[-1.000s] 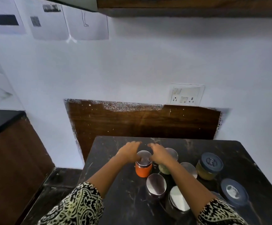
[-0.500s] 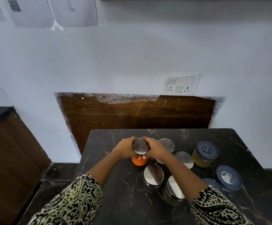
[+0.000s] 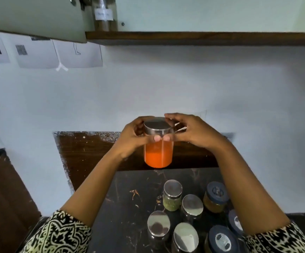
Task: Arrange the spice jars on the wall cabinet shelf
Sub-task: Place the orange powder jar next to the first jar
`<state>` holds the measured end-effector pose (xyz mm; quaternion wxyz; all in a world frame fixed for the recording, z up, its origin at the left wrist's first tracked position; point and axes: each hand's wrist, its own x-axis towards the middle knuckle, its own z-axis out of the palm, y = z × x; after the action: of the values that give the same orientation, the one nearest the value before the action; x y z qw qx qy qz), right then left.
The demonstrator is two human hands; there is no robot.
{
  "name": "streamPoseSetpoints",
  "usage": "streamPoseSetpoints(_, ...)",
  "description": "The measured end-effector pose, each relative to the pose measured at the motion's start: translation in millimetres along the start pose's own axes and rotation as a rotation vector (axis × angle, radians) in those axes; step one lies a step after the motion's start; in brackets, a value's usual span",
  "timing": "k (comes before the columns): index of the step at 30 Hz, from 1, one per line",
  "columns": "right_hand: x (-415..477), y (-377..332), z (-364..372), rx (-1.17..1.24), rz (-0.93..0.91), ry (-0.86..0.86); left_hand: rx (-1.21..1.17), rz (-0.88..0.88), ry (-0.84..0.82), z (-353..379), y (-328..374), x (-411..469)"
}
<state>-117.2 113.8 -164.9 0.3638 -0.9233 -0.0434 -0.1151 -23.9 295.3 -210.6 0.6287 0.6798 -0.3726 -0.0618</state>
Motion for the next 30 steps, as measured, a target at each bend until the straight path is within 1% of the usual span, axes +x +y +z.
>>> streamPoseSetpoints(2,-2,-9,-19,0.042,-0.051,0.076,-0.084,0.038,0.070,10,21,7)
streamPoseSetpoints(5,-8,-17,-45,0.123,-0.101,0.183,-0.150,0.091,0.151,29,49,22)
streamPoseSetpoints(7,-12,-18,-55,0.197,-0.123,0.252,-0.177,0.122,0.196,40,64,31)
streamPoseSetpoints(10,-21,-11,-71,0.244,-0.161,0.324,-0.252,0.153,0.273,64,85,47)
streamPoseSetpoints(12,-27,-6,-74,0.213,-0.148,0.345,-0.285,0.159,0.305,79,96,55)
streamPoseSetpoints(16,-36,8,-76,-0.002,-0.099,0.397,-0.332,0.185,0.354,114,114,69)
streamPoseSetpoints(18,-37,14,-82,-0.026,-0.102,0.451,-0.347,0.190,0.365,129,120,74)
streamPoseSetpoints(21,-38,21,-97,-0.012,-0.114,0.505,-0.344,0.194,0.333,144,127,77)
streamPoseSetpoints(24,-43,27,-114,0.035,-0.148,0.518,-0.385,0.207,0.256,147,126,81)
streamPoseSetpoints(27,-48,30,-132,0.225,-0.159,0.453,-0.494,0.193,0.100,152,116,84)
streamPoseSetpoints(30,-52,32,-144,0.492,-0.186,0.378,-0.688,0.094,-0.064,162,108,83)
